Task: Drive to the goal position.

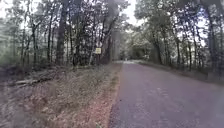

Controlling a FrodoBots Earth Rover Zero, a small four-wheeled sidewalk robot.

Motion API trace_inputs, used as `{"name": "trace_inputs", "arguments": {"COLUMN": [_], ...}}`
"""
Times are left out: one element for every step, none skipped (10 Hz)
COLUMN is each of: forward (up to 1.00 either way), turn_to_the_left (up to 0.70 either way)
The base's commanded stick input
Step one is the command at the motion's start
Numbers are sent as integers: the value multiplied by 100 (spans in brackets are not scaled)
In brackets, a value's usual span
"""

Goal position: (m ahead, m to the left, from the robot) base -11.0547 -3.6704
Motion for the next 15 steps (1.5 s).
{"name": "trace_inputs", "arguments": {"forward": [0, 0, 0, 0, 0, 0, 59, 70, 70, 70, 70, 70, 70, 70, 70], "turn_to_the_left": [-45, -45, -45, -45, -45, -45, -19, -14, -14, -14, -14, -14, -14, -4, 10]}}
